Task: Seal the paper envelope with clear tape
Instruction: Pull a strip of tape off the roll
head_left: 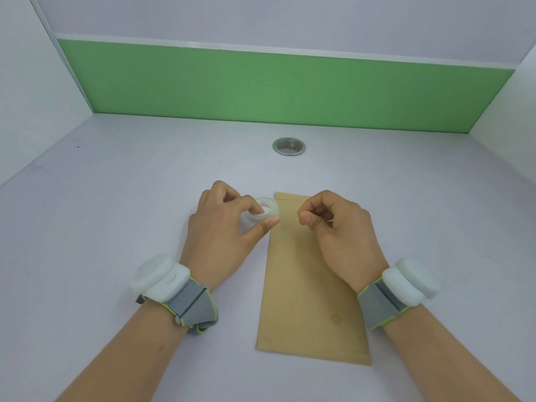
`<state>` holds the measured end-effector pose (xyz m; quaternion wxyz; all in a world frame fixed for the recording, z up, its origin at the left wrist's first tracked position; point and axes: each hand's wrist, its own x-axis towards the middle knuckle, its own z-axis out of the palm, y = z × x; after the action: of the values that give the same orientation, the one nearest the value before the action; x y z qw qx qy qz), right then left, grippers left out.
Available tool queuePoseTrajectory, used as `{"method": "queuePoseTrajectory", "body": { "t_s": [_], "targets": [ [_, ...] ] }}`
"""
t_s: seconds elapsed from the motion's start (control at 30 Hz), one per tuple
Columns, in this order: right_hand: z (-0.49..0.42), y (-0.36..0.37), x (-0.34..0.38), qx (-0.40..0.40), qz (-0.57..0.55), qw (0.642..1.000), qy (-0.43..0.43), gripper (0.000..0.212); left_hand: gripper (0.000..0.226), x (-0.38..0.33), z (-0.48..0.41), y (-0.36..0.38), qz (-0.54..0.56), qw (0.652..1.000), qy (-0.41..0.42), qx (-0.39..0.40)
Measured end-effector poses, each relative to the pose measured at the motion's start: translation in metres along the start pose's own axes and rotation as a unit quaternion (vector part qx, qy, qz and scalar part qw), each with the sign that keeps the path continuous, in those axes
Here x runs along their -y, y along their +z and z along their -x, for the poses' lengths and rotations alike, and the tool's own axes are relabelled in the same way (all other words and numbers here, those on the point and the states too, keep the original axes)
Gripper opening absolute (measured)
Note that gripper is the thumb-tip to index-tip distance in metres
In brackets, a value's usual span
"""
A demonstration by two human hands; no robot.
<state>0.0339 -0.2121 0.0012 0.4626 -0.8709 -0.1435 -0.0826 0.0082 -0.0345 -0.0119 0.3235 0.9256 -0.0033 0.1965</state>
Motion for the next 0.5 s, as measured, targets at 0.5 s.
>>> {"method": "queuePoseTrajectory", "body": {
  "t_s": [0.5],
  "targets": [
    [0.0003, 0.0027, 0.0003, -0.048, 0.016, 0.998, 0.028, 0.010, 0.038, -0.0075, 0.0027, -0.0022, 0.061, 0.996, 0.032, 0.062]
  ]
}}
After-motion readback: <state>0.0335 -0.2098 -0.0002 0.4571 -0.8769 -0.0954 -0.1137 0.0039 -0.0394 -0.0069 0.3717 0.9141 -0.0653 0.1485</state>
